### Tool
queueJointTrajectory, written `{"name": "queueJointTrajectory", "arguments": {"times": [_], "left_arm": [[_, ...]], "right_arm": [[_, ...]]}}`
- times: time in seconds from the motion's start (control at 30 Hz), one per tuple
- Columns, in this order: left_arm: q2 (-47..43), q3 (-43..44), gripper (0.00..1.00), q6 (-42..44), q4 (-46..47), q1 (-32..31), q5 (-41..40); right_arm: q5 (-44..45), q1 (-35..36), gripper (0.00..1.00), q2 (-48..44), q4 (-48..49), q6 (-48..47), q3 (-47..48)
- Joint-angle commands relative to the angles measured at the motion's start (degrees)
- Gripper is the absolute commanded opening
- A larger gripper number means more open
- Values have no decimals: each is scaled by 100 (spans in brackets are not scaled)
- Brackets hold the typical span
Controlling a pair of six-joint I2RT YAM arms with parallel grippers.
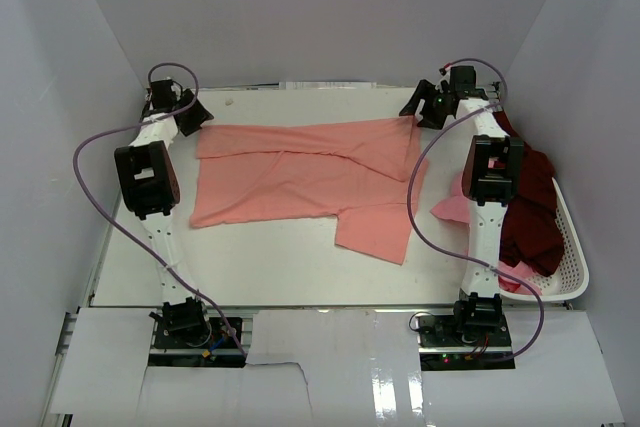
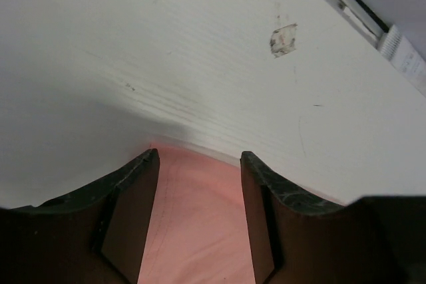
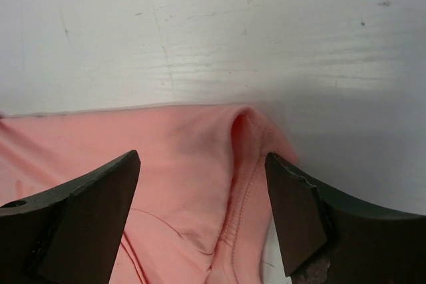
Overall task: Fold and stack the t-shirts
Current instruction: Fold the flattened tshirt in 1/3 of the way
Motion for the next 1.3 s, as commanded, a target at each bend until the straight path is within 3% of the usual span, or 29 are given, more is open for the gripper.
{"name": "queueJointTrajectory", "arguments": {"times": [0.0, 0.17, 0.37, 0.47, 0.6, 0.73, 0.93, 1.1, 1.17, 1.27], "left_arm": [[-528, 398, 63, 39, 89, -63, 346], [-1292, 251, 62, -31, 124, -72, 434], [-2381, -1093, 61, -93, -148, -72, 232], [-2847, -1937, 60, -171, -175, -72, 188], [-3183, -2869, 50, -400, 96, -72, 504], [-3263, -3677, 45, -558, 352, -99, 794], [-3271, -4075, 42, -620, 572, -265, 847], [-3175, -4101, 41, -594, 581, -371, 707], [-3122, -4066, 41, -541, 537, -397, 576], [-3061, -4005, 32, -462, 415, -433, 435]], "right_arm": [[-292, -37, 82, -320, 466, 1, 84], [-547, 7, 83, -977, 467, -209, -161], [-399, 42, 83, -2016, -58, -490, -1198], [-153, 86, 72, -2437, -473, -658, -1812], [348, 321, 38, -3096, -544, -807, -2867], [735, 481, 43, -3177, -781, -930, -3351], [779, 640, 39, -3133, -808, -948, -3773], [1103, 657, 25, -3062, -790, -930, -4037], [1262, 657, 11, -3036, -799, -922, -4081], [1456, 657, 8, -2966, -808, -930, -4099]]}}
